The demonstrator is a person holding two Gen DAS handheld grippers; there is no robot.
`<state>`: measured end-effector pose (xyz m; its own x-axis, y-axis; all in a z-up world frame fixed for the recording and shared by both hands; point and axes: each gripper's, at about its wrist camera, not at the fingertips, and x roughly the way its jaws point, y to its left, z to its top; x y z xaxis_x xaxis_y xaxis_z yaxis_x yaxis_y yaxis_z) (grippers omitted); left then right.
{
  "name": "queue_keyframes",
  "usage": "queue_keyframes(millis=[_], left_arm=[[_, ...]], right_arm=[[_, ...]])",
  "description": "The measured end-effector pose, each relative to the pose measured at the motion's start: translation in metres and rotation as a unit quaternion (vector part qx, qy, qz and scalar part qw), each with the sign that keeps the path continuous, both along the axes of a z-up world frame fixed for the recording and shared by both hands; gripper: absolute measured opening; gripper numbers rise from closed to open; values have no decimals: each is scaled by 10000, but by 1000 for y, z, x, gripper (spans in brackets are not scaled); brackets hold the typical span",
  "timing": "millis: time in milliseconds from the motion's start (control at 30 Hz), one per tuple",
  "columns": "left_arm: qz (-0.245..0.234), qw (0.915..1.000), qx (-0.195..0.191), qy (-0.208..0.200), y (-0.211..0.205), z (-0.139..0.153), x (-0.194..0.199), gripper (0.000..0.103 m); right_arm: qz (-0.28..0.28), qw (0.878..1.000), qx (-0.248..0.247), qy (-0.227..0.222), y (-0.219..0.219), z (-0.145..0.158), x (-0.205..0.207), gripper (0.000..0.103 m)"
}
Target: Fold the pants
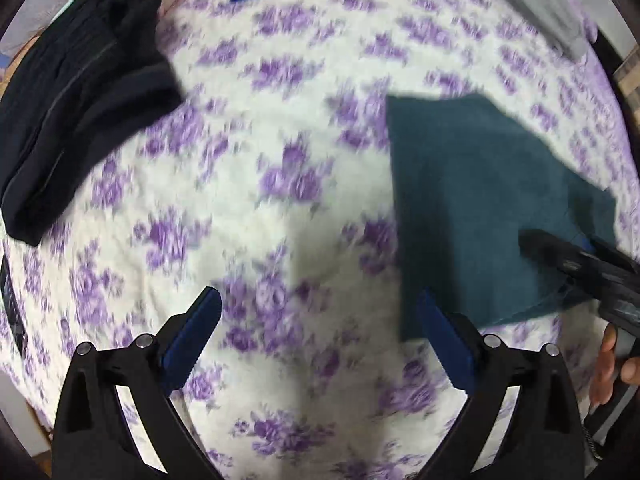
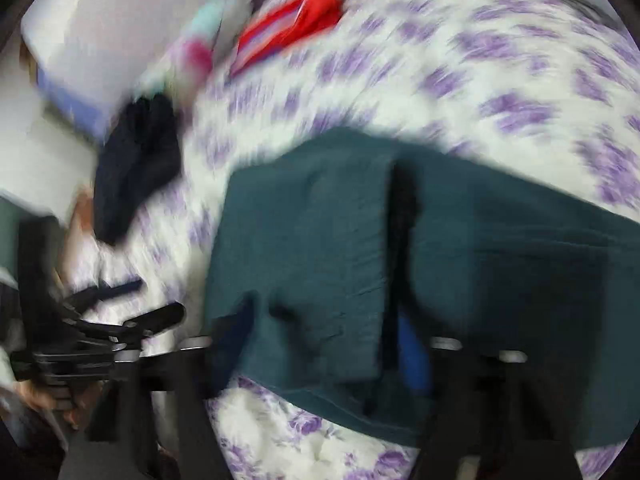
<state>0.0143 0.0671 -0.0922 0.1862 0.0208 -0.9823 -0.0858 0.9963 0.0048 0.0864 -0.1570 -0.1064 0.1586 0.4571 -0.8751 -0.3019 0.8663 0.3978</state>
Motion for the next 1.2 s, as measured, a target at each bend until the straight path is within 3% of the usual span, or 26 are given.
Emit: queue_keyframes(millis=[33, 67, 233, 333, 433, 533, 600, 633, 700, 800, 900, 1033, 1067, 1100, 1133, 1200], left_arm=[[-31, 10000, 27, 23, -1, -1, -3, 95], [-90, 9999, 101, 6, -1, -1, -6, 95], [16, 9995, 247, -200, 14, 12, -9, 95], [58, 9989, 202, -423, 18, 26, -5, 95], [-132, 9980, 162, -591, 7, 38, 0, 95], [-461, 9968, 167, -638, -17, 38, 13, 95], [-711, 9957, 171, -574, -39, 32, 24, 95], [-861, 9947, 157, -537, -52, 28, 30, 95], [-1175, 9917, 195, -484, -79, 23, 36, 95], [-1549, 9860, 330, -522, -111, 19, 45, 95], [-1624, 9848, 408, -454, -131, 13, 55, 95], [-1661, 9845, 520, -230, -149, -6, 64, 95], [-1672, 9840, 595, -160, -153, -13, 64, 95], [-1680, 9837, 631, -134, -156, -17, 64, 95], [-1678, 9833, 690, -148, -158, -19, 63, 95], [-1685, 9827, 740, -201, -159, -20, 61, 95]], right_arm=[[224, 9987, -439, -152, 13, -1, -3, 30], [318, 9978, -523, -262, 19, 3, -6, 25], [566, 9948, 453, -711, 19, 68, -20, 24], [393, 9885, 856, -1179, -18, 117, -31, 24], [-89, 9887, 749, -1293, -79, 131, -40, 24], [-653, 9919, 208, -1069, -137, 105, -43, 29], [-996, 9916, -23, -824, -167, 70, -39, 69], [-1308, 9885, -419, -631, -184, 43, -35, 72], [-1783, 9778, -1072, -234, -203, 13, -32, 69], [-2309, 9705, -513, -470, -218, 23, -43, 69], [-2319, 9680, -537, -792, -215, 38, -48, 69], [-2155, 9684, -632, -1083, -200, 44, -22, 69], [-2112, 9698, -645, -1034, -195, 39, -13, 65], [-2022, 9737, -627, -838, -189, 29, -4, 37], [-1920, 9777, -575, -628, -185, 21, 3, 29], [-1789, 9793, -837, -447, -175, 5, 16, 29]])
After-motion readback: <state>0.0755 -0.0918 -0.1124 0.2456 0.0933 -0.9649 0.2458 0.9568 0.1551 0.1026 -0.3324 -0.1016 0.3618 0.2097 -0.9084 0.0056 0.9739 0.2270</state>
